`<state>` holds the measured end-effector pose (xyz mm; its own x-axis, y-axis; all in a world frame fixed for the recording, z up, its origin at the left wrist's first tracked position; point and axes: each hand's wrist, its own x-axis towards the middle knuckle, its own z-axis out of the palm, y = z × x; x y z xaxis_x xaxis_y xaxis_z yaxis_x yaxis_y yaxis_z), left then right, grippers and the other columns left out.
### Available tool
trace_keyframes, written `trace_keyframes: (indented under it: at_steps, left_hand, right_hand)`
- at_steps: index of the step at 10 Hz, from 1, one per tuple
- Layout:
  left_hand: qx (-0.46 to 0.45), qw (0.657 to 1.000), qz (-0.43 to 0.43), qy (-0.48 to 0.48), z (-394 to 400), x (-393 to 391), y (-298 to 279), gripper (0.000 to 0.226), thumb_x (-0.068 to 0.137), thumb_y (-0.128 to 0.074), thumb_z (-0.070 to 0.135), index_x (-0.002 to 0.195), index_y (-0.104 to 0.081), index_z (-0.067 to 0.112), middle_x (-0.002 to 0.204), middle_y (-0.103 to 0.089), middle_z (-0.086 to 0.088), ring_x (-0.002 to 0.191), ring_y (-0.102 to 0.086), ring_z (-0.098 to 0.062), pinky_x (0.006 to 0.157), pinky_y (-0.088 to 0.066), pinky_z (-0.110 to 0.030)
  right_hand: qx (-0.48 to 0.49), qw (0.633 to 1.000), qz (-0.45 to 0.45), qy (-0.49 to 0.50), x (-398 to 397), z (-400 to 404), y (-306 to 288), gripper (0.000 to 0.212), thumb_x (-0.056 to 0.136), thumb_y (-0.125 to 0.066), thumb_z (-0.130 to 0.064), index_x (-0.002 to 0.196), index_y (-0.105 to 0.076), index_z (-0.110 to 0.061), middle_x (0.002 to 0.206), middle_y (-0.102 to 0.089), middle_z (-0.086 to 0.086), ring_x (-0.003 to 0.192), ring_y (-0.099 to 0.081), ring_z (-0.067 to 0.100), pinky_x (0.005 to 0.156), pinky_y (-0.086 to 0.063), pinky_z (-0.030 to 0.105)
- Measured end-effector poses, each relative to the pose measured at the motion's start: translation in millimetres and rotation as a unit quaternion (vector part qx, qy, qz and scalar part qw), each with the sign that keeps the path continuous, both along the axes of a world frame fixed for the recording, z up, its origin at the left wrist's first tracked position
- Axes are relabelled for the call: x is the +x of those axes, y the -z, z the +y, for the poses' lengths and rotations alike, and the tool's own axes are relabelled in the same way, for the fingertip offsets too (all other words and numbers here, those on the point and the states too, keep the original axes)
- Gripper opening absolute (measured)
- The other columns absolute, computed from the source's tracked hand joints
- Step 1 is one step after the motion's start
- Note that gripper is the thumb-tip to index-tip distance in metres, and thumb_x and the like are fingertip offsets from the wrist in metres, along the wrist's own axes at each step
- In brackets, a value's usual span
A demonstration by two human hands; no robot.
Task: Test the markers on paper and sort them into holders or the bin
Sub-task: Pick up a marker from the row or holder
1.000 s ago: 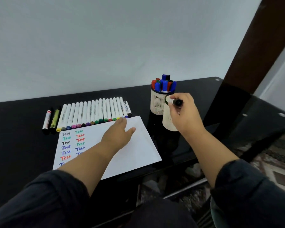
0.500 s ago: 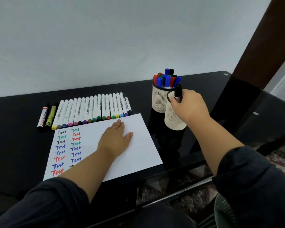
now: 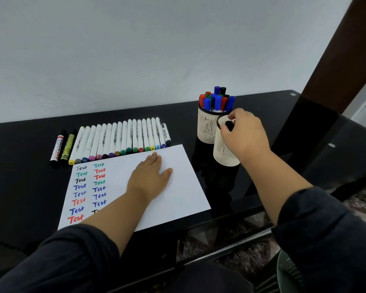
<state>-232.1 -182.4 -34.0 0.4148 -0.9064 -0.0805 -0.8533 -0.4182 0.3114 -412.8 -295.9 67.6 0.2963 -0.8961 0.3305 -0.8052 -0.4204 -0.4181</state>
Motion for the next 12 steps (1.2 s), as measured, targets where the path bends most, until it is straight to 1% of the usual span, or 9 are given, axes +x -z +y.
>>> trace_keyframes:
  at_steps: [1,2,4,5,7,8,9,10,12]
  left_hand:
    - [0.0,1.0,-0.002,-0.002,0.0,-0.4,0.5,0.062,0.1,-0.026,0.046,0.151,-0.011,0.016,0.159,-0.003,0.003,0.145,-0.005,-0.014,0.115,-0.007,-0.029]
    - [0.002,1.0,-0.005,-0.002,-0.6,-0.7,0.0,0.062,0.1,-0.026,0.047,0.151,-0.011,0.016,0.159,-0.003,0.003,0.145,-0.005,-0.014,0.115,-0.007,-0.029]
    - [-0.005,1.0,0.005,-0.004,-0.2,-2.0,-1.6,0.061,0.1,-0.027,0.046,0.151,-0.012,0.016,0.159,-0.004,0.003,0.145,-0.005,-0.014,0.115,-0.007,-0.029]
    - [-0.006,1.0,0.008,-0.001,-1.0,-1.6,-2.0,0.061,0.1,-0.026,0.046,0.151,-0.011,0.016,0.159,-0.003,0.003,0.145,-0.004,-0.014,0.115,-0.006,-0.029]
    - [-0.011,1.0,0.014,0.003,-2.2,-0.6,-1.5,0.062,0.1,-0.026,0.046,0.151,-0.011,0.015,0.159,-0.002,0.002,0.145,-0.003,-0.013,0.115,-0.004,-0.027]
    - [-0.032,0.999,0.013,-0.001,0.1,-1.6,-2.9,0.061,0.1,-0.028,0.044,0.15,-0.013,0.015,0.159,-0.004,0.002,0.145,-0.005,-0.013,0.115,-0.005,-0.026]
    - [-0.04,0.999,0.014,0.001,-0.3,-1.2,-3.1,0.061,0.099,-0.029,0.044,0.15,-0.013,0.016,0.158,-0.005,0.003,0.145,-0.005,-0.012,0.114,-0.006,-0.026]
    - [-0.036,0.999,0.02,0.005,-3.3,2.5,0.0,0.061,0.099,-0.028,0.045,0.151,-0.011,0.016,0.159,-0.002,0.004,0.145,-0.002,-0.01,0.114,-0.003,-0.024]
    - [-0.023,0.999,0.033,0.01,-6.2,4.8,1.3,0.061,0.1,-0.027,0.045,0.151,-0.007,0.018,0.158,0.003,0.006,0.144,0.003,-0.007,0.112,0.003,-0.021]
  right_hand:
    - [-0.045,0.998,0.045,-0.011,-0.9,4.0,0.2,0.035,0.095,-0.05,-0.027,0.126,-0.05,-0.01,0.124,-0.048,0.01,0.115,-0.041,0.026,0.091,-0.04,0.033]
    - [-0.074,0.994,0.08,-0.02,1.7,9.0,-4.0,0.033,0.097,-0.047,-0.029,0.123,-0.051,-0.01,0.123,-0.046,0.011,0.114,-0.04,0.026,0.092,-0.044,0.037]
    - [-0.115,0.984,0.121,-0.066,15.9,21.7,-12.1,0.032,0.099,-0.041,-0.026,0.122,-0.052,-0.006,0.124,-0.047,0.014,0.112,-0.042,0.027,0.089,-0.04,0.034]
    - [-0.106,0.981,0.132,-0.095,28.4,25.2,-6.7,0.034,0.099,-0.04,-0.027,0.126,-0.049,-0.007,0.127,-0.045,0.013,0.116,-0.04,0.027,0.094,-0.038,0.033]
    - [-0.09,0.976,0.135,-0.146,53.2,21.0,17.3,0.032,0.098,-0.042,-0.026,0.125,-0.047,-0.011,0.124,-0.047,0.011,0.117,-0.04,0.026,0.095,-0.036,0.032]
    - [-0.072,0.975,0.134,-0.163,64.0,13.2,29.0,0.031,0.098,-0.043,-0.026,0.125,-0.047,-0.012,0.122,-0.047,0.008,0.115,-0.04,0.023,0.09,-0.039,0.029]
    - [-0.051,0.974,0.136,-0.172,77.3,-0.2,41.3,0.03,0.097,-0.044,-0.026,0.125,-0.047,-0.013,0.122,-0.047,0.007,0.113,-0.041,0.022,0.09,-0.043,0.03]
    - [-0.02,0.97,0.158,-0.186,92.7,-16.7,53.6,0.031,0.097,-0.043,-0.023,0.127,-0.048,-0.015,0.123,-0.047,0.006,0.114,-0.041,0.023,0.091,-0.046,0.035]
    - [0.054,0.945,0.209,-0.245,118.7,-35.5,68.5,0.043,0.098,-0.036,-0.018,0.14,-0.04,-0.024,0.129,-0.046,0.005,0.119,-0.039,0.023,0.093,-0.042,0.035]
